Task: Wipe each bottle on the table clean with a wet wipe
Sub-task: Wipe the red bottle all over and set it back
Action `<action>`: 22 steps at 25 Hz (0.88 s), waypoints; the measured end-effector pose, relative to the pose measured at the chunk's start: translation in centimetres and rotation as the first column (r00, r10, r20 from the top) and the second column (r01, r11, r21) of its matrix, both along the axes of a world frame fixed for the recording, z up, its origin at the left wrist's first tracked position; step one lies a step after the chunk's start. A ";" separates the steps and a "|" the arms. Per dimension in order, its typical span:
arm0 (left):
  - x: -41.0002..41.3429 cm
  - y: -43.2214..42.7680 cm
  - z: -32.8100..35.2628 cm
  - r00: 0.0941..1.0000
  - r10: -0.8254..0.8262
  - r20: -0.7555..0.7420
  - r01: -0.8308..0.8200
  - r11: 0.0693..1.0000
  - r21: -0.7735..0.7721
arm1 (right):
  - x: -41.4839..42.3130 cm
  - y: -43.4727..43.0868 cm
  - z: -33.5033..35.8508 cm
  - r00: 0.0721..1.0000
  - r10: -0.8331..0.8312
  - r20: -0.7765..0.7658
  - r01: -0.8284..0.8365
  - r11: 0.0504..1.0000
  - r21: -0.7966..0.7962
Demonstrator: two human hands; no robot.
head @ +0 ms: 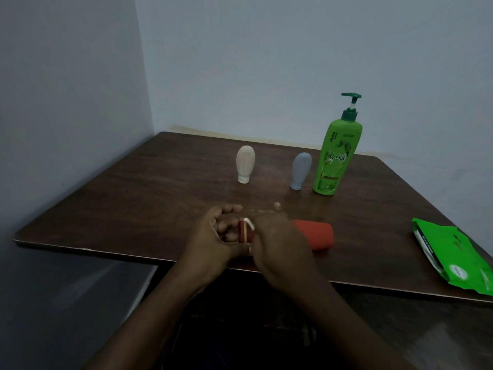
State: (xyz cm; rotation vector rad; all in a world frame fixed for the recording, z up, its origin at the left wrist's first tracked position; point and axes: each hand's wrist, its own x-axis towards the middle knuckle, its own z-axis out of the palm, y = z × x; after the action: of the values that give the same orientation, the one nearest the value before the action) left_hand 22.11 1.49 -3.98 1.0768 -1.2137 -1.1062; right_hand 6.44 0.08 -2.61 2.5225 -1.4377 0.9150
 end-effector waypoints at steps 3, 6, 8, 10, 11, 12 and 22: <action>-0.1 0.2 0.2 1.000 -0.001 -0.008 0.001 1.000 -0.013 | -0.2 0.4 -0.1 0.987 0.133 -0.092 -0.133 0.991 0.011; 0.0 0.6 0.5 0.999 0.019 0.035 -0.019 1.000 0.003 | -3.8 0.3 -0.3 0.994 0.104 -0.028 -0.103 0.994 0.046; -0.3 1.2 0.9 0.996 0.045 0.077 -0.043 0.999 -0.018 | -6.0 0.2 -0.8 0.999 0.002 0.055 -0.003 1.000 0.021; -1.1 2.1 2.1 0.990 0.084 0.116 -0.072 0.992 -0.100 | -7.4 0.2 0.0 0.980 -0.096 0.172 0.090 0.995 0.038; -1.6 2.6 2.9 0.985 0.110 0.136 -0.088 0.984 -0.158 | -7.8 0.0 0.7 0.965 -0.120 0.235 0.106 0.992 0.071; -2.1 3.1 3.9 0.979 0.132 0.156 -0.096 0.970 -0.222 | -7.8 -0.1 1.4 0.947 -0.119 0.298 0.094 0.991 0.099; -4.4 2.8 9.5 0.911 0.157 0.382 0.051 0.876 -0.480 | -4.3 2.6 6.9 0.519 0.127 0.845 -0.337 0.939 0.066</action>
State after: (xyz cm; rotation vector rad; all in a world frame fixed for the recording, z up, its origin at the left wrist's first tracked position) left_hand 17.69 4.33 5.49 0.9634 -1.6748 -0.4853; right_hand 2.16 2.72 4.25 2.5564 -1.4049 2.4011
